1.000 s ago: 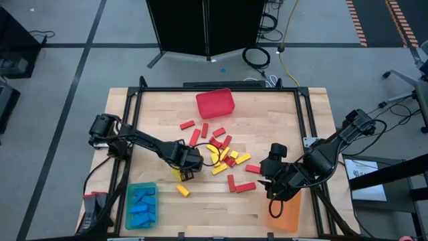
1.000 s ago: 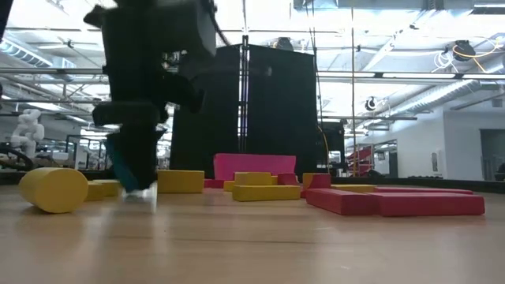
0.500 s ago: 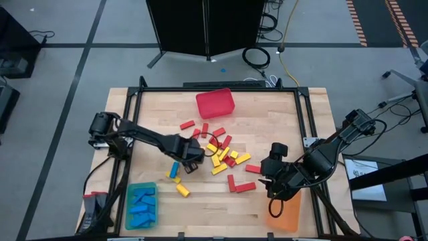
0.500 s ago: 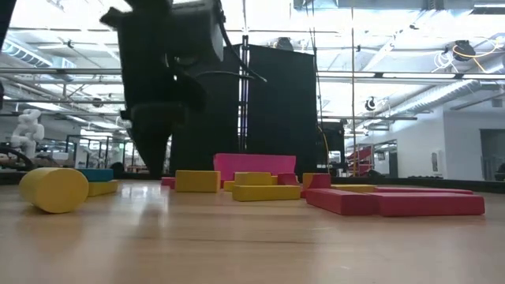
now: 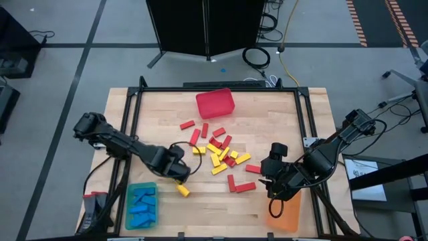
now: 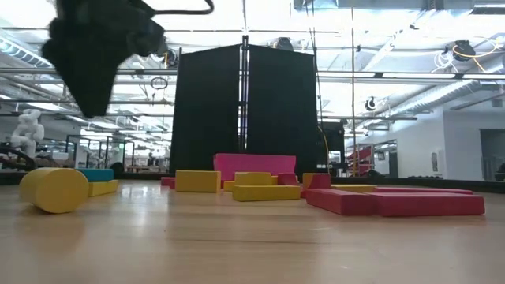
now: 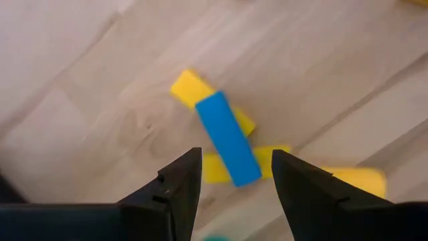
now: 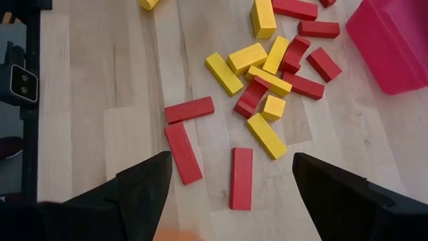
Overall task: Sort blocks
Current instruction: Put the blue block into the green bin
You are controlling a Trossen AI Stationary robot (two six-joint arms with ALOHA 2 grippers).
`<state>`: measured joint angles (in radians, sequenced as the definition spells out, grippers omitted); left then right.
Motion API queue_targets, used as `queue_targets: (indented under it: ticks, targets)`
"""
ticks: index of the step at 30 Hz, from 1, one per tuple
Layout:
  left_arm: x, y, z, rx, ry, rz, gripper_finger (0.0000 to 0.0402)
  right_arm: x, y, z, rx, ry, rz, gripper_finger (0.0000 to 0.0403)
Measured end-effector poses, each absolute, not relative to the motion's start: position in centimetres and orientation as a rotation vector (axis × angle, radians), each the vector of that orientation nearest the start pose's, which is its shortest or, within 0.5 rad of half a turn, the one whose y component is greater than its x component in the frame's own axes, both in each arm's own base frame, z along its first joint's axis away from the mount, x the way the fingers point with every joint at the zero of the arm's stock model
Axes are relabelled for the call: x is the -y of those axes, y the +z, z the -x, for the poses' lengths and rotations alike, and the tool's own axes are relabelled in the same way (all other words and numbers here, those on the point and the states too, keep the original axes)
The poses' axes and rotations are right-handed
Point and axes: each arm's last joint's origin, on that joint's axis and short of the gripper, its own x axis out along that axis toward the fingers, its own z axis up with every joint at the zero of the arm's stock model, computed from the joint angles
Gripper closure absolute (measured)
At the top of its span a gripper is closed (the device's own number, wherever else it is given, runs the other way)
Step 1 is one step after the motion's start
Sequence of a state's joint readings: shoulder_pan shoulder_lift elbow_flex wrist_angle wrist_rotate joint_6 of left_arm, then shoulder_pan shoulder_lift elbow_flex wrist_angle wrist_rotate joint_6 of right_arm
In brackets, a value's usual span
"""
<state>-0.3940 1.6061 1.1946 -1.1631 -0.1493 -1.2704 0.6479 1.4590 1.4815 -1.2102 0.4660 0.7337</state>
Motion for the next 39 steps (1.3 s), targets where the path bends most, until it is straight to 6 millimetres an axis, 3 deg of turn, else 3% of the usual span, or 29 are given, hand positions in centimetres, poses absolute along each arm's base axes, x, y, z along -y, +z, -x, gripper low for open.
queue_targets:
  ticks: [4, 16, 30, 39]
  targets:
    - [11.0, 22.4, -25.5, -1.361, 0.788, 0.587, 0.0214, -15.2, 34.5, -22.2, -0.983, -0.201, -0.027, 0.0096]
    - [10.7, 20.8, -24.8, -1.322, 0.910, 0.666, 0.0214, -15.3, 34.5, -22.3, -0.975, -0.201, -0.040, 0.0096]
    - [10.3, 18.1, -24.5, -1.302, 0.911, 0.768, 0.0214, -15.3, 34.5, -22.3, -0.976, -0.198, -0.033, 0.0096]
    - [10.2, 17.9, -25.0, -1.274, 0.890, 0.812, 0.0214, -15.2, 34.5, -22.3, -0.979, -0.197, -0.027, 0.0096]
